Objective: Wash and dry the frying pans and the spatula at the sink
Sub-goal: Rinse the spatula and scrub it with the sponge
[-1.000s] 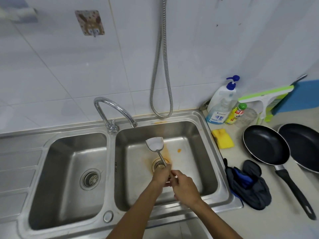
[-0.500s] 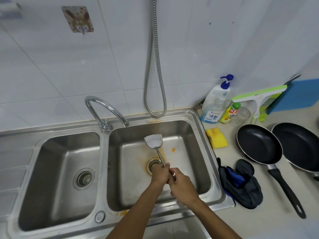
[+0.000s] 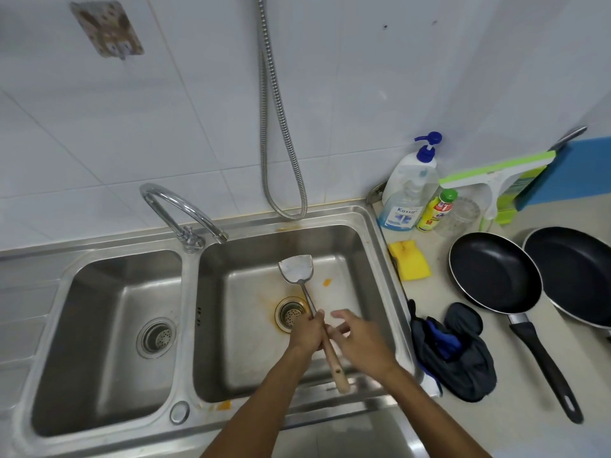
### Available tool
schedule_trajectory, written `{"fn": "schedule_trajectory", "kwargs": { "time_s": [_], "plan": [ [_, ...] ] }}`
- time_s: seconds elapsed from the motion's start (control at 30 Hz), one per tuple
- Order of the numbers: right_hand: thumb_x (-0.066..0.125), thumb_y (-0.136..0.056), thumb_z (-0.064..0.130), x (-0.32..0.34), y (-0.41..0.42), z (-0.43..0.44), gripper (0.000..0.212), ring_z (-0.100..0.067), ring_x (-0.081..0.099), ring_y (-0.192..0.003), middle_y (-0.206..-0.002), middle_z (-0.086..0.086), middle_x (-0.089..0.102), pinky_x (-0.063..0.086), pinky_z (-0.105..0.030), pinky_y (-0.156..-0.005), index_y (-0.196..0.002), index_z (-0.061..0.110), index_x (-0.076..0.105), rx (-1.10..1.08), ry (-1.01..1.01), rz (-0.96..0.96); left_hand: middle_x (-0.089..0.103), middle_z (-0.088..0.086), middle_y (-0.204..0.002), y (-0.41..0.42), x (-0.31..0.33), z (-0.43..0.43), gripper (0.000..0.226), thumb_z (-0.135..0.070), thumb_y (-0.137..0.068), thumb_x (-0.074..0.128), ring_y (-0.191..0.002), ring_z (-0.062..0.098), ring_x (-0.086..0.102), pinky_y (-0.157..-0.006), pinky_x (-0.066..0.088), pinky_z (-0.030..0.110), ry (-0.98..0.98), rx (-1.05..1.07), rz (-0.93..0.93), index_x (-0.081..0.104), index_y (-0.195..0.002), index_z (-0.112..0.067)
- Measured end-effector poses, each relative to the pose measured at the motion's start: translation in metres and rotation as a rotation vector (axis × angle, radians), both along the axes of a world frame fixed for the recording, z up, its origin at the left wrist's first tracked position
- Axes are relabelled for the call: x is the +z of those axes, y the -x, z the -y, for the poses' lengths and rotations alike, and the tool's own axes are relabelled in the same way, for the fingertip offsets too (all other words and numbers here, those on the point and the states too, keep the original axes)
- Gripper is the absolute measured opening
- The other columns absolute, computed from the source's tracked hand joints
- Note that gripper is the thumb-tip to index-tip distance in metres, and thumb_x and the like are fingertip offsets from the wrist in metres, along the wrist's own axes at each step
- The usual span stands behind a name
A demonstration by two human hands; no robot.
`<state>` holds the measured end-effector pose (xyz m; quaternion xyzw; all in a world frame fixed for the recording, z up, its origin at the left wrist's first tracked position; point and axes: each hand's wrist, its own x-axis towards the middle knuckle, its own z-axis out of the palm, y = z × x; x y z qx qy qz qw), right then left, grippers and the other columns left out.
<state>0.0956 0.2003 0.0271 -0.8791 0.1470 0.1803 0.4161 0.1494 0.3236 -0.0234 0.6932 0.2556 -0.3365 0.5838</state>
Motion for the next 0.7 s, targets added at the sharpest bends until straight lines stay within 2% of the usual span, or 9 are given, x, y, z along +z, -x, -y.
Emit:
{"fn": "schedule_trajectory", "kwargs": {
  "time_s": [0.07, 0.13, 0.17, 0.23, 0.3, 0.37, 0.47, 0.6, 0.7],
  "plan": [
    [0.057, -0.098, 0.040, -0.007, -0.019, 0.032, 0.035, -0.015, 0.063, -0.101, -0.114, 0.001, 0.067, 0.051, -0.028, -0.084, -0.129, 0.024, 0.060, -0.021, 0.197, 0.115, 0.066, 0.005, -0.071, 0.002, 0.003, -0.002, 0.026, -0.027, -0.108, 0.045, -0.065, 0.018, 0.066, -0.067, 0.056, 0.035, 0.011, 0.035, -0.011, 0.061, -0.102, -0.007],
    [0.063, -0.093, 0.041, -0.019, -0.048, 0.074, 0.040, -0.034, 0.056, -0.108, -0.125, -0.013, 0.059, 0.050, -0.043, -0.087, -0.125, 0.017, 0.062, -0.060, 0.535, 0.287, 0.063, 0.004, -0.068, 0.005, 0.007, -0.007, 0.026, -0.028, -0.108, 0.045, -0.058, 0.016, 0.061, -0.060, 0.054, 0.032, 0.026, 0.060, -0.022, 0.060, -0.101, -0.008],
    [0.067, -0.090, 0.042, -0.023, -0.064, 0.096, 0.045, -0.042, 0.053, -0.109, -0.131, -0.019, 0.054, 0.048, -0.048, -0.089, -0.126, 0.016, 0.062, -0.093, 0.672, 0.310, 0.061, 0.004, -0.068, 0.007, 0.009, -0.010, 0.026, -0.028, -0.108, 0.045, -0.053, 0.015, 0.057, -0.055, 0.053, 0.030, 0.032, 0.061, -0.018, 0.059, -0.098, -0.008],
    [0.065, -0.089, 0.048, -0.033, -0.092, 0.132, 0.052, -0.047, 0.049, -0.112, -0.138, -0.025, 0.045, 0.044, -0.052, -0.094, -0.132, 0.021, 0.056, -0.104, 0.778, 0.180, 0.057, 0.004, -0.068, 0.010, 0.014, -0.015, 0.025, -0.028, -0.108, 0.045, -0.049, 0.013, 0.050, -0.048, 0.049, 0.029, 0.031, 0.034, 0.007, 0.055, -0.095, -0.009],
    [0.057, -0.092, 0.050, -0.044, -0.108, 0.155, 0.050, -0.045, 0.049, -0.112, -0.133, -0.024, 0.046, 0.043, -0.051, -0.094, -0.136, 0.030, 0.044, -0.026, 0.737, 0.017, 0.055, 0.004, -0.070, 0.013, 0.020, -0.018, 0.024, -0.028, -0.108, 0.044, -0.048, 0.013, 0.048, -0.047, 0.047, 0.028, 0.029, -0.006, 0.026, 0.053, -0.095, -0.010],
    [0.055, -0.094, 0.042, -0.046, -0.111, 0.161, 0.042, -0.044, 0.050, -0.107, -0.122, -0.022, 0.050, 0.044, -0.049, -0.090, -0.133, 0.030, 0.043, -0.043, 0.645, -0.010, 0.053, 0.003, -0.068, 0.014, 0.027, -0.021, 0.026, -0.030, -0.108, 0.045, -0.047, 0.013, 0.047, -0.046, 0.046, 0.027, 0.047, -0.028, 0.028, 0.052, -0.092, -0.011],
    [0.060, -0.093, 0.036, -0.033, -0.109, 0.134, 0.035, -0.043, 0.055, -0.102, -0.114, -0.018, 0.053, 0.048, -0.045, -0.083, -0.126, 0.026, 0.055, -0.082, 0.556, 0.133, 0.054, -0.001, -0.063, 0.016, 0.036, -0.025, 0.029, -0.033, -0.107, 0.045, -0.045, 0.011, 0.046, -0.044, 0.043, 0.025, 0.078, -0.058, 0.033, 0.052, -0.089, -0.012],
    [0.067, -0.089, 0.035, -0.031, -0.110, 0.040, 0.033, -0.032, 0.059, -0.102, -0.115, -0.006, 0.061, 0.053, -0.042, -0.085, -0.122, 0.030, 0.066, 0.396, 0.446, 0.404, 0.051, -0.002, -0.060, 0.023, 0.054, -0.028, 0.027, -0.033, -0.106, 0.044, -0.043, 0.011, 0.043, -0.042, 0.038, 0.022, 0.079, -0.124, 0.065, 0.051, -0.087, -0.014],
    [0.059, -0.095, 0.035, -0.030, -0.139, 0.001, 0.024, -0.026, 0.057, -0.099, -0.115, -0.002, 0.062, 0.053, -0.040, -0.086, -0.118, 0.031, 0.066, 0.461, 0.555, 0.522, 0.048, -0.002, -0.062, 0.033, 0.070, -0.044, 0.026, -0.030, -0.108, 0.041, -0.043, 0.009, 0.041, -0.042, 0.038, 0.023, 0.055, -0.157, 0.138, 0.050, -0.088, -0.015]
  ]
}}
